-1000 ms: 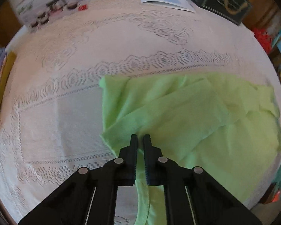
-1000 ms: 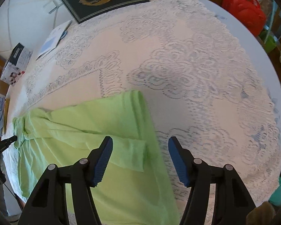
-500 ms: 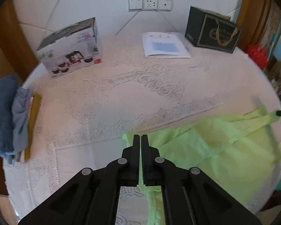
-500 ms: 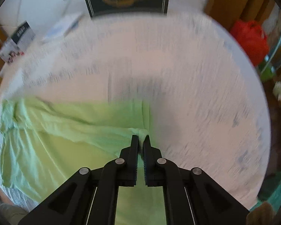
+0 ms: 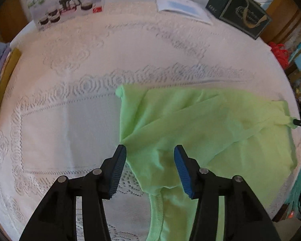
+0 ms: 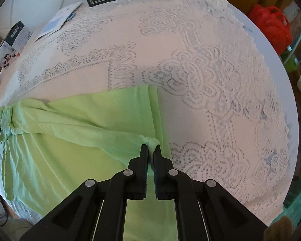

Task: Fold clothes

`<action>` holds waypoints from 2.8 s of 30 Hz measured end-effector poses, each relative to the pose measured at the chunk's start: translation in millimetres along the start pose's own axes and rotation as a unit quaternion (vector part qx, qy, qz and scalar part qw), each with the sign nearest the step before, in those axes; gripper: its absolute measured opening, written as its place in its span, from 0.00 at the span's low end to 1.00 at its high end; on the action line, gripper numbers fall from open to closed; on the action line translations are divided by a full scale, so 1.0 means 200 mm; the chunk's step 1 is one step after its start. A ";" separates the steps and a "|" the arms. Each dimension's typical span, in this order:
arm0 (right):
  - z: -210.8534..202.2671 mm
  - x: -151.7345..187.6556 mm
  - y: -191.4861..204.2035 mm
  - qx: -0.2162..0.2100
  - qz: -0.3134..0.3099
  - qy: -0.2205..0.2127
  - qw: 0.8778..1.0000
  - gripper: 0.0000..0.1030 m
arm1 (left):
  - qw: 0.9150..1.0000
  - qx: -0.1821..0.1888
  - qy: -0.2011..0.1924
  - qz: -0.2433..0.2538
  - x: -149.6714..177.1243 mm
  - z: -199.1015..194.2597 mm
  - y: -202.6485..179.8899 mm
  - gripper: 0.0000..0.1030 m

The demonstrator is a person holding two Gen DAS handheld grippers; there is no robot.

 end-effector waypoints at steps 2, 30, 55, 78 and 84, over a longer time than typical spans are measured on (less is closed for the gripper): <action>0.00 0.01 0.00 -0.002 0.004 0.000 1.000 0.06 | 1.000 -0.002 -0.005 -0.008 0.00 0.01 0.01 0.49; -0.03 -0.01 -0.02 -0.012 0.018 -0.028 0.999 0.06 | 0.996 -0.038 -0.009 0.077 -0.12 -0.07 -0.19 0.07; 0.07 -0.73 0.04 -0.039 0.023 -0.062 0.997 0.76 | 0.995 -0.075 -0.050 0.035 -0.88 -0.01 0.13 0.60; 0.04 -1.11 -0.08 0.081 0.061 -0.138 0.985 0.56 | 0.995 -0.040 -0.063 -0.069 -0.18 -0.34 0.15 0.60; -0.02 -0.67 -0.09 0.016 0.047 -0.111 0.993 0.56 | 0.995 -0.027 -0.057 -0.074 0.11 -0.41 0.13 0.60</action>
Point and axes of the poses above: each gripper's, at about its wrist camera, not at the fingertips, and z roughly the way its jaws point, y to its left, x to its underside, the point moved 5 cm from there along z, roughly the way its jaws point, and after that the axes turned 7 degrees about x, right-handed, at the moved point
